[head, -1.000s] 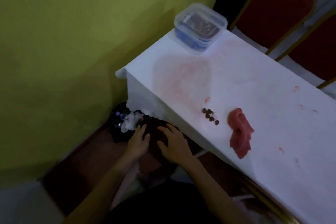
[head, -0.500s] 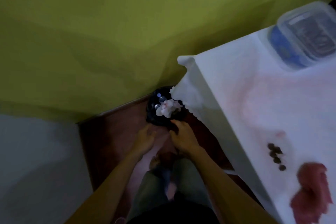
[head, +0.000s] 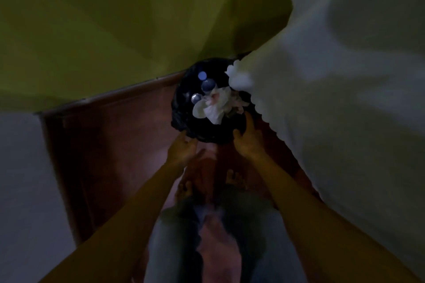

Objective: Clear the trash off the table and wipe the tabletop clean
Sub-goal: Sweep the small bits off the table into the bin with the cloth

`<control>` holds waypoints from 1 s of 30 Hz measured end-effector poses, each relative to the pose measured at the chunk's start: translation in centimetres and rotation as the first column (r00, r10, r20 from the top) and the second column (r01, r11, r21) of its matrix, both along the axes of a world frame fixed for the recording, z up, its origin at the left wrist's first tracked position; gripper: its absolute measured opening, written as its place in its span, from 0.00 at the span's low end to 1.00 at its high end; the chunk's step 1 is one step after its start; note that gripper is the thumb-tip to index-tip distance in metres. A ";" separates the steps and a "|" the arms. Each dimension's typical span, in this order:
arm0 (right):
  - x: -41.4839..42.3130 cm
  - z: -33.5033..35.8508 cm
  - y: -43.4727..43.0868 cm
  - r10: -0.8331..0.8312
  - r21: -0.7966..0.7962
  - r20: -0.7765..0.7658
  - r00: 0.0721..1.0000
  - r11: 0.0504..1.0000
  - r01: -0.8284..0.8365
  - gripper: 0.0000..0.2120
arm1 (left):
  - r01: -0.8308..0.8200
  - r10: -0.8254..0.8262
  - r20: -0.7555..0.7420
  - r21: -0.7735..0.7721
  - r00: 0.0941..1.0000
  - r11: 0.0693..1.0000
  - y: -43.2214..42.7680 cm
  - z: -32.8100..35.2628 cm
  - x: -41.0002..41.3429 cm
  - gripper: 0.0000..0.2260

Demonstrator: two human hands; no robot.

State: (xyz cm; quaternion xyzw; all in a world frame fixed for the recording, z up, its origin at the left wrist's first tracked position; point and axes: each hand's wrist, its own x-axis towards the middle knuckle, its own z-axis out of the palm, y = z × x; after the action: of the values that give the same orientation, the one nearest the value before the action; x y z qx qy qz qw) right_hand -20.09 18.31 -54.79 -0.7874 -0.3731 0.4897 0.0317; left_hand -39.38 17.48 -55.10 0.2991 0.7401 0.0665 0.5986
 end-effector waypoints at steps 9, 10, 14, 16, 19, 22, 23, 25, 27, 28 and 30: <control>1.1 -8.7 1.6 0.026 -0.044 0.013 1.000 0.999 -0.025 0.37 | -0.333 0.334 0.019 -0.035 0.942 0.942 4.1 -11.9 -0.5 0.38; 0.5 -8.5 1.5 0.035 -0.025 0.009 0.999 0.999 -0.035 0.37 | -0.325 0.327 0.018 -0.063 0.945 0.944 4.0 -11.5 -1.1 0.32; -2.9 -6.4 0.4 0.086 0.041 -0.018 0.996 0.996 -0.085 0.30 | -0.342 0.349 0.057 -0.102 0.936 0.934 0.9 -8.6 -4.7 0.23; -4.8 -4.7 -0.7 0.135 0.013 -0.039 0.990 0.991 -0.135 0.28 | -0.374 0.378 0.040 -0.074 0.925 0.924 -1.5 -6.3 -7.2 0.30; -7.4 -1.0 -3.1 0.195 -0.025 -0.101 0.976 0.980 -0.198 0.26 | -0.414 0.416 0.007 -0.067 0.910 0.908 -5.4 -1.5 -10.0 0.33; -9.8 3.6 -5.5 0.282 -0.030 -0.130 0.951 0.957 -0.288 0.22 | -0.450 0.448 -0.044 -0.033 0.893 0.893 -8.8 4.2 -12.0 0.30; -10.6 5.4 -6.3 0.314 -0.039 -0.145 0.938 0.946 -0.323 0.23 | -0.474 0.472 -0.054 -0.024 0.880 0.880 -10.0 6.1 -12.6 0.29; -12.0 9.0 -8.0 0.346 -0.071 -0.183 0.920 0.929 -0.363 0.27 | -0.528 0.526 -0.093 0.001 0.845 0.849 -12.1 9.6 -14.1 0.29; -13.4 12.2 -9.7 0.407 -0.083 -0.181 0.895 0.901 -0.426 0.33 | -0.568 0.565 -0.114 0.008 0.817 0.823 -14.0 12.8 -15.6 0.31; -14.0 13.4 -10.7 0.425 -0.083 -0.184 0.886 0.892 -0.445 0.35 | -0.578 0.575 -0.109 0.006 0.811 0.816 -14.9 14.6 -16.2 0.31; -14.7 16.2 -12.5 0.407 -0.088 -0.198 0.892 0.899 -0.429 0.33 | -0.569 0.568 -0.082 0.011 0.819 0.822 -16.4 18.3 -17.1 0.30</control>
State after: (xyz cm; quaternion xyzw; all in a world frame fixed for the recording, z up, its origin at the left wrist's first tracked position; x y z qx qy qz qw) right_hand -34.82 5.83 -38.61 -0.6429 -0.4971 0.5752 -0.0931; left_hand -56.47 1.08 -36.84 0.0633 0.8200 0.2245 0.5227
